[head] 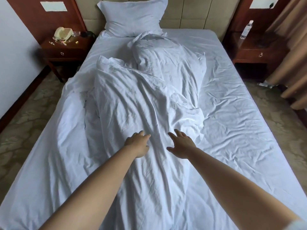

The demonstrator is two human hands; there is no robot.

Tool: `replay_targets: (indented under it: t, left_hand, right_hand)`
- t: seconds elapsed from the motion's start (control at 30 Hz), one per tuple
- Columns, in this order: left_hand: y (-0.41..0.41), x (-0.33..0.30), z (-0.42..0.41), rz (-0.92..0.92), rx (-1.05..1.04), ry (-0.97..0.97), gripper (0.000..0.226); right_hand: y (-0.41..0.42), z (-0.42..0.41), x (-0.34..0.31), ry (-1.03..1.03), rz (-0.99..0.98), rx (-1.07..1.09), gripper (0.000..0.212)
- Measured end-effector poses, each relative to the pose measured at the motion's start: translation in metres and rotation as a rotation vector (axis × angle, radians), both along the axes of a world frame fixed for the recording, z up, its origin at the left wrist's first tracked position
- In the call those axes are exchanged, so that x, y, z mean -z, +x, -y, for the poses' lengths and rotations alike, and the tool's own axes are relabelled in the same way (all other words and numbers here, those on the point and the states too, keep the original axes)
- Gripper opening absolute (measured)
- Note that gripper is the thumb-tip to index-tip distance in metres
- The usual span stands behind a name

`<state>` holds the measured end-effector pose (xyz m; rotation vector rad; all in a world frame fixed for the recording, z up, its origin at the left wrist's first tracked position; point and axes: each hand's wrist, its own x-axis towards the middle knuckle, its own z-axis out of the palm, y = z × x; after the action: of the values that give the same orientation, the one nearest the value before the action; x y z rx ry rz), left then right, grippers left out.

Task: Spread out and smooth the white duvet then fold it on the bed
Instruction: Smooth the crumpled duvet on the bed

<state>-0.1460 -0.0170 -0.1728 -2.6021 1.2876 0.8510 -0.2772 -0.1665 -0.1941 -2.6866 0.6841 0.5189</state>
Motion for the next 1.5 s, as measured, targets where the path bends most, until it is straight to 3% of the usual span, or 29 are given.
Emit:
replay_targets:
  t: [0.2, 0.33, 0.53, 0.63, 0.7, 0.8, 0.9, 1.0, 1.07, 1.2, 1.27, 1.33, 1.37, 1.43, 1.5]
  left_hand:
    - [0.052, 0.027, 0.037, -0.069, -0.032, -0.102, 0.061]
    - [0.084, 0.063, 0.055, -0.101, -0.097, -0.089, 0.070]
    - [0.102, 0.094, 0.081, -0.123, -0.095, -0.135, 0.091]
    - [0.102, 0.104, 0.083, -0.175, -0.157, -0.125, 0.085]
    - [0.098, 0.103, 0.084, -0.283, -0.314, -0.180, 0.073]
    - [0.089, 0.098, 0.096, -0.475, -0.653, -0.377, 0.054]
    - [0.076, 0.090, 0.109, -0.513, -0.873, -0.469, 0.057]
    - [0.064, 0.082, 0.117, -0.508, -0.853, -0.477, 0.064]
    - [0.066, 0.076, 0.125, -0.450, -0.820, -0.527, 0.056]
    - [0.089, 0.068, 0.144, -0.302, -0.794, -0.704, 0.040]
    - [0.104, 0.067, 0.151, -0.322, -0.817, -0.753, 0.039]
    - [0.120, 0.069, 0.153, -0.331, -0.862, -0.794, 0.040]
    - [0.127, 0.071, 0.152, -0.314, -0.875, -0.799, 0.041]
    - [0.139, 0.079, 0.148, -0.271, -0.847, -0.782, 0.046]
    - [0.148, 0.089, 0.144, -0.274, -0.776, -0.756, 0.049]
  right_hand:
    - [0.076, 0.039, 0.015, -0.097, 0.040, 0.004, 0.076]
    - [0.110, 0.069, 0.036, -0.149, 0.037, 0.063, 0.092]
    - [0.148, 0.099, 0.067, 0.129, 0.055, 0.343, 0.121]
    - [0.151, 0.094, 0.081, 0.178, 0.013, 0.433, 0.113]
    - [0.145, 0.082, 0.088, 0.271, 0.020, 0.484, 0.102]
    - [0.125, 0.056, 0.092, 0.244, -0.051, 0.385, 0.065]
    - [0.108, 0.044, 0.080, 0.180, -0.064, 0.284, 0.054]
    - [0.102, 0.062, 0.065, 0.064, 0.108, 0.263, 0.047]
    - [0.106, 0.079, 0.058, 0.011, 0.259, 0.345, 0.048]
    - [0.127, 0.107, 0.046, -0.101, 0.523, 0.460, 0.021]
    - [0.145, 0.112, 0.045, 0.022, 0.529, 0.430, 0.033]
    - [0.165, 0.115, 0.049, 0.174, 0.415, 0.394, 0.056]
    - [0.176, 0.116, 0.051, 0.190, 0.349, 0.388, 0.058]
    - [0.194, 0.121, 0.056, 0.038, 0.310, 0.389, 0.043]
    - [0.211, 0.127, 0.062, -0.108, 0.385, 0.436, 0.051]
